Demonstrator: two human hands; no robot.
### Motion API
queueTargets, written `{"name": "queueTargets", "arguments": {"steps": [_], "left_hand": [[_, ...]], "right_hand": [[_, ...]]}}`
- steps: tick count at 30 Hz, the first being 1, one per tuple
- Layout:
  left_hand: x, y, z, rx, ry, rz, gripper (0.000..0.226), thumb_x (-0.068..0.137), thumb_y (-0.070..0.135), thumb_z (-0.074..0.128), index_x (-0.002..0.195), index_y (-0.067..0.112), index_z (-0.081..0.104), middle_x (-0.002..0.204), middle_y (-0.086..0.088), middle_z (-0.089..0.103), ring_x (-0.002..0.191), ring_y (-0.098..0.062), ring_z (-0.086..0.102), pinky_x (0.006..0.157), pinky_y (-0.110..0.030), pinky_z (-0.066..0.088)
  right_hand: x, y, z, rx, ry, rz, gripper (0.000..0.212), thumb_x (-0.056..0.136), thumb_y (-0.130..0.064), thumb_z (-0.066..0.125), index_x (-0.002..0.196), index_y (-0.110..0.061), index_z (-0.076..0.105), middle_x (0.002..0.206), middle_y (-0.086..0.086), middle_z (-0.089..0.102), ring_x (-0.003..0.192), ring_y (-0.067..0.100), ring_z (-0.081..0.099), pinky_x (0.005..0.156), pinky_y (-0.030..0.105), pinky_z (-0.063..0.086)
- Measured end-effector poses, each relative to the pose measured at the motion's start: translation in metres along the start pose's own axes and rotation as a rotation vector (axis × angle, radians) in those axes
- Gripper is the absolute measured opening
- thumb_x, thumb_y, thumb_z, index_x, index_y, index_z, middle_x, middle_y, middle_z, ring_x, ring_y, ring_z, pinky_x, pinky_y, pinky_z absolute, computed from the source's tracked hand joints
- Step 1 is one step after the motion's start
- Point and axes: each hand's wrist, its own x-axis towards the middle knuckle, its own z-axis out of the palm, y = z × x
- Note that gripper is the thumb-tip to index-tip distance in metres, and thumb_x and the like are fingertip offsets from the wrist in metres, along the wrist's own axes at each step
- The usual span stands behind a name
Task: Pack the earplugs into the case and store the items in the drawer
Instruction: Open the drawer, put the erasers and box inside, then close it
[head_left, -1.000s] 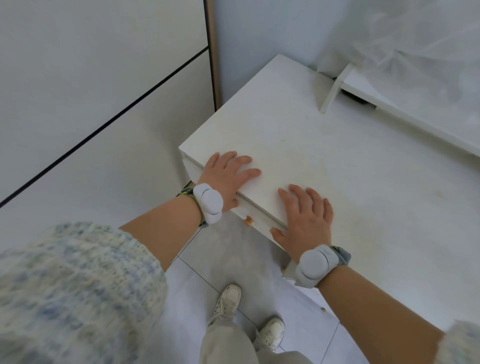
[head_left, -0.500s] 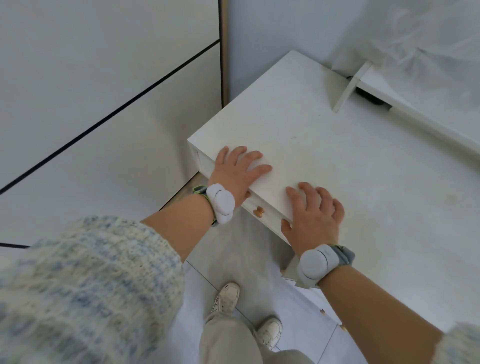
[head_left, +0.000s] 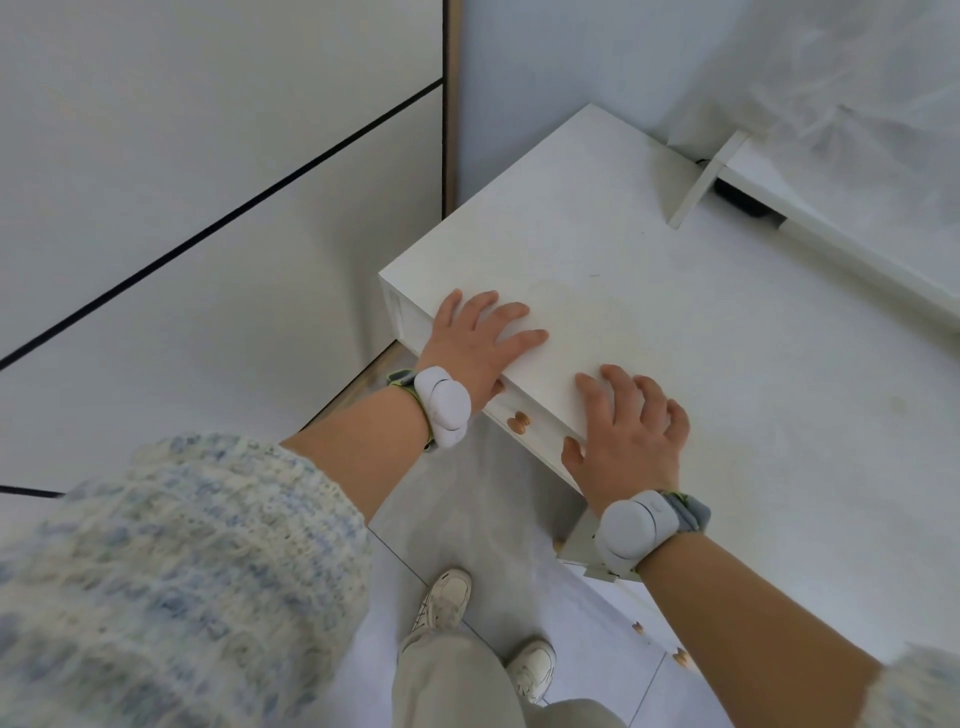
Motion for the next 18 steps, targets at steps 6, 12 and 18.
{"name": "queueTargets", "arguments": {"steps": [6,12,18], "left_hand": [[0.0,0.003,-0.012,0.03,-0.091,0.002,0.072,0.082,0.025,0.058,0.139,0.039,0.016,0.154,0.004,0.012,0.143,-0.029,0.003,0.117,-0.05,-0.003],[0.019,0.013,-0.054,0.056,-0.326,0.036,0.073,0.081,0.037,0.056,0.14,0.034,0.015,0.154,0.0,0.008,0.142,-0.032,0.004,0.117,-0.048,0.014],[0.055,0.037,-0.103,-0.025,-0.695,0.02,0.059,0.083,0.048,0.052,0.133,0.022,0.036,0.145,-0.005,0.032,0.128,-0.027,0.039,0.107,-0.037,0.036]], "right_hand": [[0.001,0.003,-0.01,0.038,-0.091,0.005,0.083,0.046,-0.037,0.081,0.119,-0.022,0.045,0.123,0.009,0.059,0.111,0.039,0.054,0.09,0.058,0.044],[0.016,0.034,-0.046,0.306,-0.322,-0.031,0.07,0.069,-0.047,0.066,0.13,-0.031,0.036,0.145,-0.004,0.036,0.134,0.027,0.03,0.109,0.047,0.025],[0.043,0.068,-0.099,0.886,-0.578,0.297,0.056,0.083,-0.042,0.057,0.132,-0.025,0.035,0.134,0.001,0.048,0.12,0.019,0.046,0.096,0.028,0.037]]}}
